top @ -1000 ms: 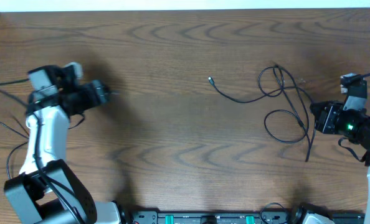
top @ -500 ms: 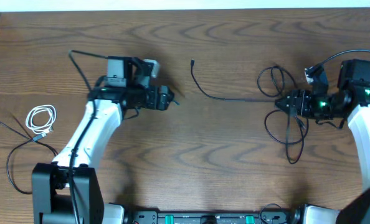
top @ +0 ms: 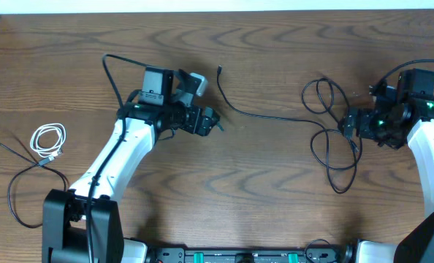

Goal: Untangle cables
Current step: 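Reach the left gripper right toward the remaining black cable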

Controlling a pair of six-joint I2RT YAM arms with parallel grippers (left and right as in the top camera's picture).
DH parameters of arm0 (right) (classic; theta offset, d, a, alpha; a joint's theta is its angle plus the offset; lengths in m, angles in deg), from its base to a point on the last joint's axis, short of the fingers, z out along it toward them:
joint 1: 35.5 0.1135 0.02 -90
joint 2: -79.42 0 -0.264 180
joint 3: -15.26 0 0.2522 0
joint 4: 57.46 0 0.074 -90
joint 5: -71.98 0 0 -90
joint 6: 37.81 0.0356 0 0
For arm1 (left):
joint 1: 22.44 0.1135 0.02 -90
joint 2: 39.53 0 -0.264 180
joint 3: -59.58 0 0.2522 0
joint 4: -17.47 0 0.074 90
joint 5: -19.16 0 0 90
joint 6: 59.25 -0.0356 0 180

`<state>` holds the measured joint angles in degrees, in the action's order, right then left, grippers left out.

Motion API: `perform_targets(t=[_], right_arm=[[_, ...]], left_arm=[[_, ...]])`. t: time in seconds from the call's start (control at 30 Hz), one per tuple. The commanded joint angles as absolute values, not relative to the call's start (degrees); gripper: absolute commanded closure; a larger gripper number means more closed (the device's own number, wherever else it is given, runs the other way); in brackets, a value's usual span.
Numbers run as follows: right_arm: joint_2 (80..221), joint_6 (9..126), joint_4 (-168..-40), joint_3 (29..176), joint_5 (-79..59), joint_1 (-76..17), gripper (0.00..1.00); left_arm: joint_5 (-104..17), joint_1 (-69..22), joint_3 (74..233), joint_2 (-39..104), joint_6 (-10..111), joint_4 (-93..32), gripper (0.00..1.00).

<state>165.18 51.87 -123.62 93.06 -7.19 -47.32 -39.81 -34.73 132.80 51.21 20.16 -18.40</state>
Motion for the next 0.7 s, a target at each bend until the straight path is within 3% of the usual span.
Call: perform_targets(t=[0.0,0.4,0.53,0.67], right_arm=[[164.72,56.24,-122.9,93.76,-17.28,-47.58,0.01],[164.72,65.93,-119.51,93.76,-15.49,-55.86,0.01],[164.72,65.84,-119.19,93.76,-7.08,-59.69,0.01],[164.72,65.36,-118.53,93.76,-2.84,-61.81,0.01]], left_arm=[[-34.98,-37.46,132.69,50.93,15.13,-17.16,0.08],[-29.5,-52.83,132.69,51.01,16.36,-8.02,0.07],[-42.04,-58.69,132.71,51.14,29.97,0.92,0.07],[-47.6,-62.91,132.78,52.65,32.62,7.63,0.06]])
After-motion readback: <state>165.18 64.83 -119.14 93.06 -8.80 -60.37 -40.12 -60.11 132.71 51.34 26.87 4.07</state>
